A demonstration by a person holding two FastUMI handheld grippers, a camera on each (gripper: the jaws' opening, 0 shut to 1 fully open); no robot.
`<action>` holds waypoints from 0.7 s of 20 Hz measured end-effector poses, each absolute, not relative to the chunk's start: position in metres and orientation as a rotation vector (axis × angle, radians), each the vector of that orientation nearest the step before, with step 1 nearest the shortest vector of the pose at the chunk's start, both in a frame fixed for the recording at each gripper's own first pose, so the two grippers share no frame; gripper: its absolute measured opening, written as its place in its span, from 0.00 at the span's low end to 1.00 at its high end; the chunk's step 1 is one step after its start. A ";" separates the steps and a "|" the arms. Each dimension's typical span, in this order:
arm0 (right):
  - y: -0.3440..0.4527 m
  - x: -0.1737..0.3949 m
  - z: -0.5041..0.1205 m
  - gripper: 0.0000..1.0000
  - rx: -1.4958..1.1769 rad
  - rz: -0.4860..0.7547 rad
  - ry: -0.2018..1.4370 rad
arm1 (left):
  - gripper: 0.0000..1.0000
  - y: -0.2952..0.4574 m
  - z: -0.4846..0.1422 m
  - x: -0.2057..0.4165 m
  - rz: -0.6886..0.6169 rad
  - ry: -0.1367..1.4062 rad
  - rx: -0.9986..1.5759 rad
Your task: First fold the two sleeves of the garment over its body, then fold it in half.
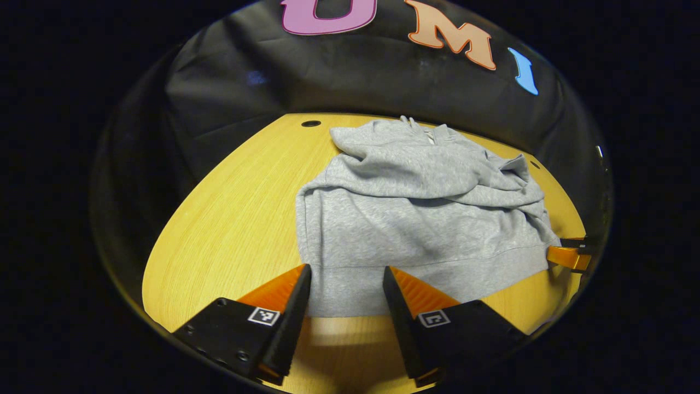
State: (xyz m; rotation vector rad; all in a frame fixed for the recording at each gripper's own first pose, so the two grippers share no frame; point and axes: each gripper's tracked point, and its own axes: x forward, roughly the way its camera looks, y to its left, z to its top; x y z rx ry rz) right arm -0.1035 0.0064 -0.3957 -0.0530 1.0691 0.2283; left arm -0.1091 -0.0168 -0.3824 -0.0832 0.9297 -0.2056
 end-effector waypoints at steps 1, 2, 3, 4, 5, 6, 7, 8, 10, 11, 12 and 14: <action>0.010 -0.104 -0.396 0.79 -0.054 0.234 1.069 | 0.70 -0.018 -0.382 -0.109 -0.215 0.931 -0.083; 0.014 -0.104 -0.396 0.71 -0.049 0.251 1.064 | 0.60 -0.020 -0.382 -0.108 -0.225 0.930 -0.084; 0.017 -0.106 -0.395 0.55 -0.045 0.257 1.053 | 0.54 -0.022 -0.382 -0.108 -0.233 0.931 -0.086; 0.023 -0.105 -0.395 0.48 -0.026 0.270 1.044 | 0.49 -0.024 -0.380 -0.109 -0.241 0.928 -0.095; 0.023 -0.107 -0.393 0.30 -0.011 0.263 1.035 | 0.43 -0.029 -0.381 -0.107 -0.255 0.922 -0.113; 0.025 -0.105 -0.396 0.22 -0.005 0.268 1.028 | 0.30 -0.033 -0.379 -0.106 -0.259 0.911 -0.136; 0.025 -0.107 -0.396 0.19 0.008 0.268 1.038 | 0.20 -0.035 -0.382 -0.105 -0.255 0.904 -0.158; 0.026 -0.105 -0.395 0.13 0.028 0.271 1.045 | 0.10 -0.035 -0.381 -0.106 -0.255 0.897 -0.172; 0.025 -0.105 -0.396 0.07 0.085 0.262 1.079 | 0.03 -0.036 -0.380 -0.105 -0.266 0.894 -0.191; 0.026 -0.107 -0.396 0.04 0.109 0.258 1.098 | 0.00 -0.036 -0.381 -0.106 -0.271 0.903 -0.193; 0.026 -0.108 -0.397 0.04 0.112 0.259 1.104 | 0.00 -0.036 -0.381 -0.107 -0.276 0.914 -0.191; 0.027 -0.110 -0.395 0.04 0.111 0.266 1.121 | 0.00 -0.035 -0.380 -0.108 -0.276 0.929 -0.192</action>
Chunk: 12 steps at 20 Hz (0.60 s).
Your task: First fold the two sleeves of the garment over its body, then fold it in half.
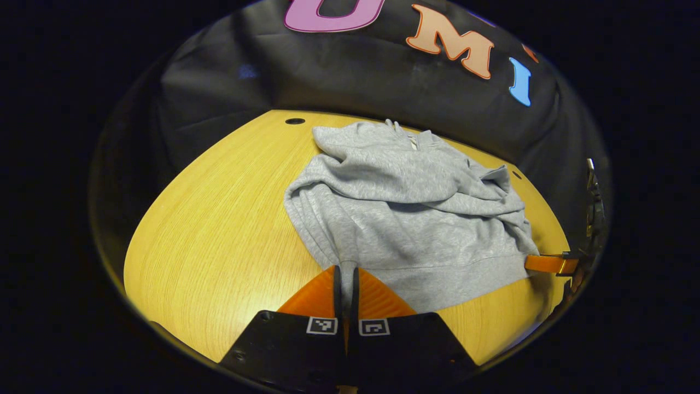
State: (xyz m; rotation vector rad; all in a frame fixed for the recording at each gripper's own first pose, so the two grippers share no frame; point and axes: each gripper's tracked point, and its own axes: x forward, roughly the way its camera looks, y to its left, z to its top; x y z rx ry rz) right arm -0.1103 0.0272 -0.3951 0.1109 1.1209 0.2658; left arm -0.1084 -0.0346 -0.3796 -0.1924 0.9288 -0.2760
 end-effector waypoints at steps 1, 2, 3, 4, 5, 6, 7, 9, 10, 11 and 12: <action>0.028 -0.111 -0.394 0.04 0.118 0.268 1.130 | 0.00 -0.035 -0.380 -0.108 -0.272 0.935 -0.197; 0.028 -0.111 -0.393 0.04 0.127 0.267 1.136 | 0.00 -0.034 -0.379 -0.108 -0.269 0.942 -0.203; 0.028 -0.111 -0.393 0.04 0.137 0.268 1.143 | 0.00 -0.035 -0.380 -0.109 -0.266 0.951 -0.209; 0.028 -0.111 -0.393 0.04 0.145 0.269 1.151 | 0.00 -0.035 -0.379 -0.111 -0.265 0.963 -0.216; 0.027 -0.110 -0.393 0.04 0.150 0.268 1.155 | 0.00 -0.036 -0.379 -0.111 -0.266 0.978 -0.221; 0.026 -0.108 -0.393 0.04 0.150 0.271 1.158 | 0.00 -0.036 -0.378 -0.113 -0.269 0.992 -0.227; 0.024 -0.106 -0.391 0.04 0.152 0.270 1.160 | 0.00 -0.037 -0.377 -0.114 -0.272 1.000 -0.233; 0.024 -0.100 -0.383 0.04 0.179 0.273 1.156 | 0.00 -0.043 -0.374 -0.115 -0.281 1.018 -0.262; 0.024 -0.097 -0.377 0.04 0.201 0.271 1.156 | 0.00 -0.045 -0.371 -0.116 -0.283 1.022 -0.273; 0.025 -0.095 -0.368 0.04 0.230 0.270 1.156 | 0.00 -0.047 -0.368 -0.115 -0.287 1.022 -0.278; 0.027 -0.092 -0.361 0.04 0.253 0.271 1.154 | 0.00 -0.048 -0.362 -0.112 -0.288 1.015 -0.277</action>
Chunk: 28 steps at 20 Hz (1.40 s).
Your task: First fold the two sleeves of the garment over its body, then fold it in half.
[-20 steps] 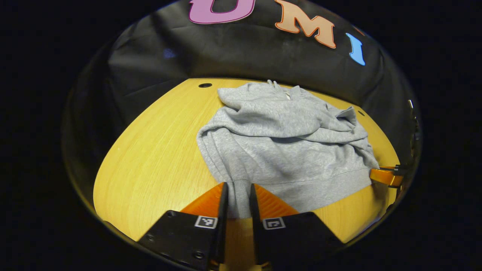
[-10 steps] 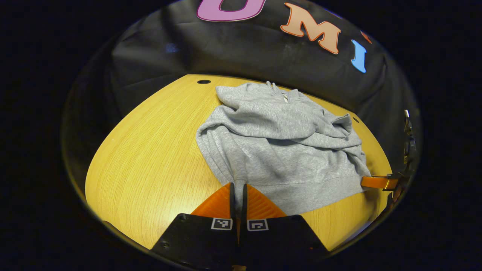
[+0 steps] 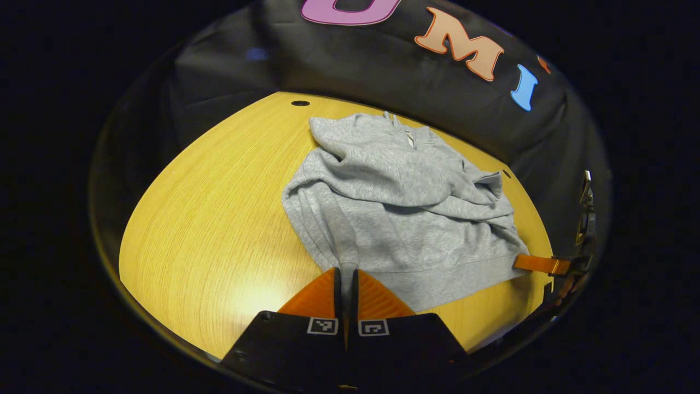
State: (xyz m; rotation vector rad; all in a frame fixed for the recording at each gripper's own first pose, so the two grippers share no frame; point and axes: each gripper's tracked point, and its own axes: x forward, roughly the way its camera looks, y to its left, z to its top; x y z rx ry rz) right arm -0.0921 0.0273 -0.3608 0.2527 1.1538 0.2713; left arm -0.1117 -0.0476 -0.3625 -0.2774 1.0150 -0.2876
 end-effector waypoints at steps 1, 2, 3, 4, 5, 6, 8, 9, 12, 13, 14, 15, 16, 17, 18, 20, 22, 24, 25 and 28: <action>0.031 -0.089 -0.354 0.04 0.270 0.275 1.144 | 0.00 -0.048 -0.355 -0.109 -0.291 1.010 -0.286; 0.035 -0.085 -0.347 0.04 0.281 0.280 1.133 | 0.00 -0.049 -0.346 -0.105 -0.296 1.001 -0.303; 0.039 -0.081 -0.338 0.04 0.292 0.288 1.125 | 0.00 -0.050 -0.338 -0.101 -0.300 0.994 -0.319; 0.042 -0.077 -0.332 0.04 0.302 0.295 1.119 | 0.00 -0.052 -0.329 -0.095 -0.306 0.987 -0.332; 0.044 -0.072 -0.324 0.04 0.317 0.304 1.111 | 0.00 -0.053 -0.324 -0.090 -0.310 0.976 -0.338; 0.048 -0.064 -0.319 0.04 0.333 0.311 1.104 | 0.00 -0.054 -0.316 -0.084 -0.316 0.964 -0.342; 0.054 -0.050 -0.309 0.04 0.373 0.315 1.096 | 0.00 -0.054 -0.301 -0.071 -0.319 0.941 -0.355; 0.055 -0.044 -0.304 0.02 0.393 0.313 1.093 | 0.00 -0.055 -0.296 -0.062 -0.318 0.933 -0.365; 0.054 -0.018 -0.295 0.04 0.460 0.295 1.079 | 0.00 -0.052 -0.288 -0.041 -0.308 0.926 -0.401; 0.052 -0.014 -0.291 0.03 0.493 0.282 1.081 | 0.00 -0.050 -0.286 -0.032 -0.307 0.918 -0.413; 0.053 -0.004 -0.288 0.04 0.531 0.268 1.078 | 0.00 -0.048 -0.284 -0.022 -0.304 0.914 -0.422; 0.053 0.006 -0.286 0.02 0.568 0.256 1.082 | 0.00 -0.046 -0.284 -0.015 -0.301 0.913 -0.431; 0.053 0.015 -0.286 0.04 0.603 0.238 1.083 | 0.00 -0.044 -0.282 -0.008 -0.298 0.913 -0.441; 0.053 0.024 -0.287 0.03 0.637 0.224 1.091 | 0.00 -0.043 -0.282 0.001 -0.295 0.914 -0.454; 0.053 0.032 -0.288 0.03 0.664 0.210 1.100 | 0.00 -0.043 -0.283 0.009 -0.292 0.918 -0.468; 0.051 0.049 -0.293 0.03 0.713 0.178 1.122 | 0.00 -0.045 -0.288 0.023 -0.296 0.944 -0.490; 0.052 0.065 -0.304 0.03 0.772 0.142 1.148 | 0.00 -0.048 -0.294 0.041 -0.298 0.957 -0.514; 0.050 0.074 -0.317 0.04 0.811 0.102 1.183 | 0.00 -0.053 -0.305 0.053 -0.289 0.990 -0.557; 0.051 0.076 -0.326 0.04 0.829 0.081 1.197 | 0.00 -0.055 -0.311 0.058 -0.279 1.014 -0.581; 0.052 0.085 -0.344 0.04 0.874 0.031 1.225 | 0.00 -0.060 -0.332 0.071 -0.255 1.081 -0.636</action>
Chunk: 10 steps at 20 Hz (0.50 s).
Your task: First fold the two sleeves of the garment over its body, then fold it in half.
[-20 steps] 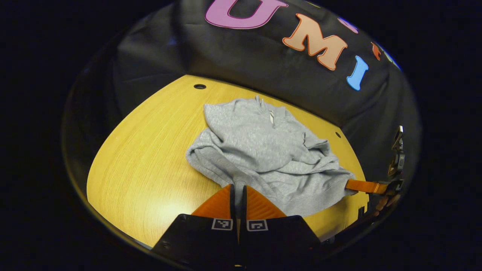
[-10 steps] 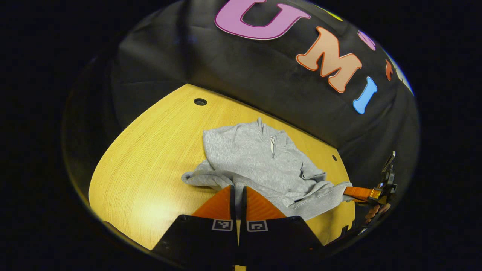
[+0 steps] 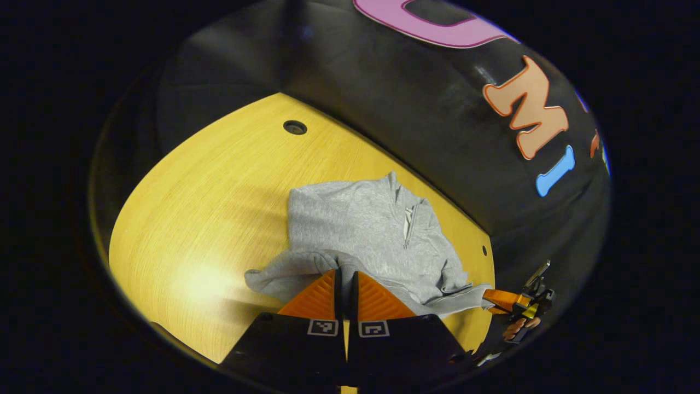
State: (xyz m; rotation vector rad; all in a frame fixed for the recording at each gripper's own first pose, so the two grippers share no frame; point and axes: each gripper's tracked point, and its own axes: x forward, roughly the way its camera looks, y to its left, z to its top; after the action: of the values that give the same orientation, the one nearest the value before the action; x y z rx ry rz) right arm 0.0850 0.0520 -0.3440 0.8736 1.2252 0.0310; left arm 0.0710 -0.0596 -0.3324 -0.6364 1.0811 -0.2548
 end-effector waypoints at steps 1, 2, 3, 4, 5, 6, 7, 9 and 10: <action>0.053 0.089 -0.350 0.05 0.884 0.022 1.230 | 0.00 -0.061 -0.339 0.074 -0.251 1.097 -0.642; 0.054 0.093 -0.356 0.02 0.894 0.007 1.232 | 0.00 -0.062 -0.345 0.076 -0.245 1.115 -0.636; 0.058 0.096 -0.361 0.10 0.904 0.000 1.233 | 0.00 -0.064 -0.352 0.078 -0.242 1.129 -0.625; 0.058 0.099 -0.361 0.10 0.913 -0.001 1.222 | 0.00 -0.064 -0.356 0.079 -0.240 1.137 -0.610; 0.057 0.107 -0.367 0.20 0.894 -0.012 1.196 | 0.02 -0.063 -0.359 0.085 -0.230 1.126 -0.595; 0.056 0.113 -0.369 0.12 0.861 -0.009 1.163 | 0.08 -0.059 -0.360 0.090 -0.210 1.100 -0.569; 0.056 0.118 -0.368 0.30 0.826 -0.002 1.136 | 0.14 -0.055 -0.359 0.101 -0.199 1.068 -0.554; 0.055 0.129 -0.360 0.57 0.750 0.017 1.079 | 0.40 -0.055 -0.348 0.120 -0.199 0.986 -0.537; 0.052 0.134 -0.359 0.68 0.700 0.018 1.046 | 0.59 -0.056 -0.341 0.127 -0.206 0.955 -0.525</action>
State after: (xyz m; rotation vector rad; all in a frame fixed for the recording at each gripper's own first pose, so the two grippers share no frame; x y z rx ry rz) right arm 0.1344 0.0520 -0.3587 0.6996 1.0462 0.0180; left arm 0.1274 -0.0560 -0.3410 -0.5250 0.9555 -0.2062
